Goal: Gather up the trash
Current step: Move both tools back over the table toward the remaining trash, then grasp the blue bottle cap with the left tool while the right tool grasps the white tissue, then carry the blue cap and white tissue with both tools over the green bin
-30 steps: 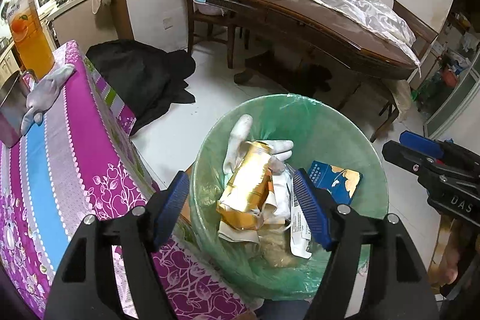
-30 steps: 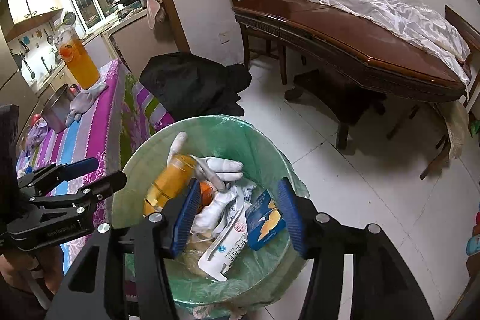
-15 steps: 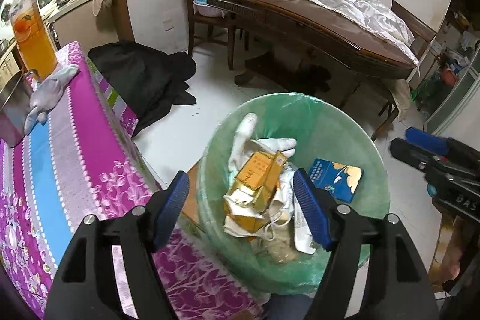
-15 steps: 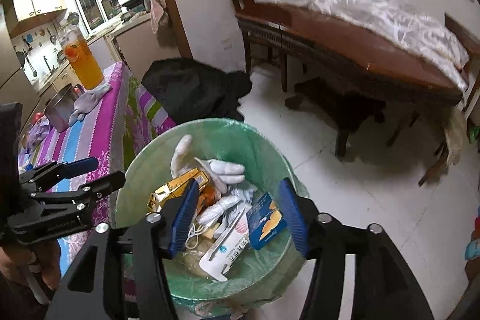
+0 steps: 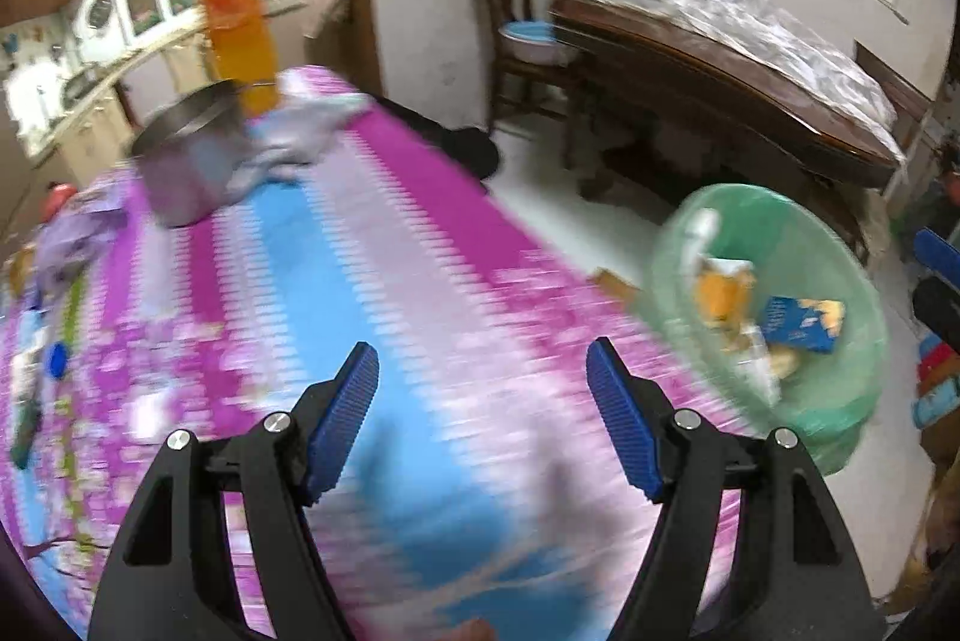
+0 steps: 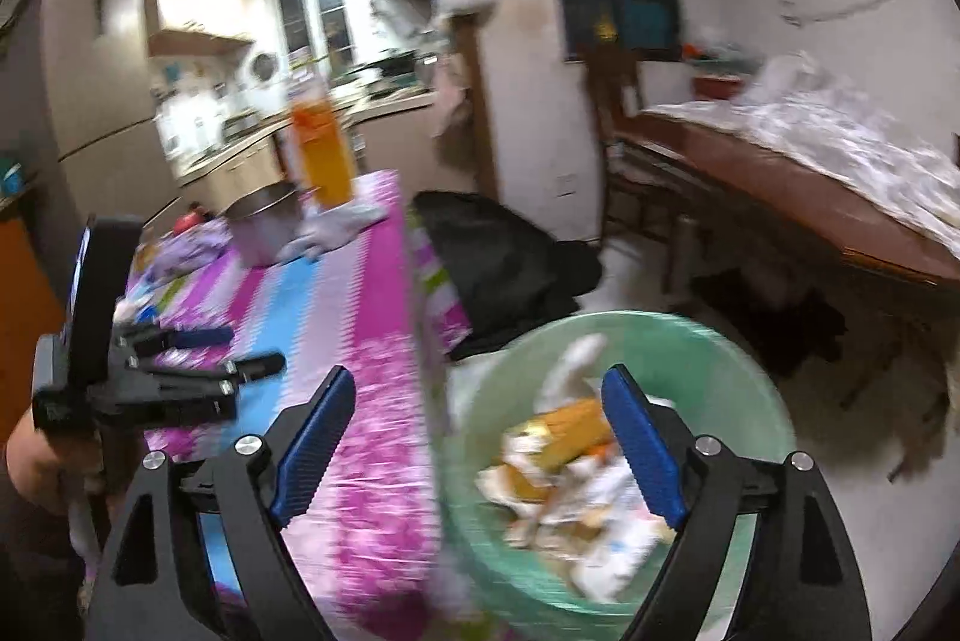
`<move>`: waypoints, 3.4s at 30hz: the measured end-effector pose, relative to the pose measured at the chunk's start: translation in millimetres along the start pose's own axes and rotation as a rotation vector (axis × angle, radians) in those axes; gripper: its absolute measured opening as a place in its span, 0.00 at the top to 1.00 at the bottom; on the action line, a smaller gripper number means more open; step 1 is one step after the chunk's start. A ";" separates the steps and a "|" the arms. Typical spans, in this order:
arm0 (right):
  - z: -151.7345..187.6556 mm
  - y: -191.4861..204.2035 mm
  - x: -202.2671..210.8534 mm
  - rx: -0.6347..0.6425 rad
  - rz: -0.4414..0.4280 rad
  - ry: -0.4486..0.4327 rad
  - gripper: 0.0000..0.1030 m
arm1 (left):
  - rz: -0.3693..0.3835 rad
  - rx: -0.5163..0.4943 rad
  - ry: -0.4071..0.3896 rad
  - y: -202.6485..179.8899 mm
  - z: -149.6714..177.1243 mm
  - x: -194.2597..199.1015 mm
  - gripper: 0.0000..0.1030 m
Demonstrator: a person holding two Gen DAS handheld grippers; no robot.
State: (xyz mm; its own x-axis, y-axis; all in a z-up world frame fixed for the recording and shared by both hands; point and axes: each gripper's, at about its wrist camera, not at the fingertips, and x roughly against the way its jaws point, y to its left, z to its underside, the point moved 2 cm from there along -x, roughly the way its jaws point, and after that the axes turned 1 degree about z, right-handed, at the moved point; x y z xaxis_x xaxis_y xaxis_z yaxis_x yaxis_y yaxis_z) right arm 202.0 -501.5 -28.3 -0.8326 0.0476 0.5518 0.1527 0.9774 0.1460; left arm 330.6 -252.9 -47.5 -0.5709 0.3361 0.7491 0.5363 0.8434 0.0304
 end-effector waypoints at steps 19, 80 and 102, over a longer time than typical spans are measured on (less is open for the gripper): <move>0.7 217.3 -97.5 0.230 -0.291 0.152 0.18 | -0.327 0.321 0.034 341.5 65.3 42.4 0.33; -25.7 604.0 -319.5 0.365 -0.526 0.458 0.56 | -0.353 0.604 -0.140 463.5 117.9 101.7 0.63; -43.3 498.8 -179.4 0.384 -0.461 0.034 0.65 | -0.417 0.502 -0.218 386.0 108.3 128.1 0.63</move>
State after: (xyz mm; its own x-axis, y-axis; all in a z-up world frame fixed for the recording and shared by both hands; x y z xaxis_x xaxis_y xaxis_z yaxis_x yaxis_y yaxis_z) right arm 450.6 -31.3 -18.9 -0.7488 -0.3996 0.5288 -0.4292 0.9003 0.0726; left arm 397.1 161.1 -11.5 -0.8075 -0.0263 0.5893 -0.0784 0.9949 -0.0630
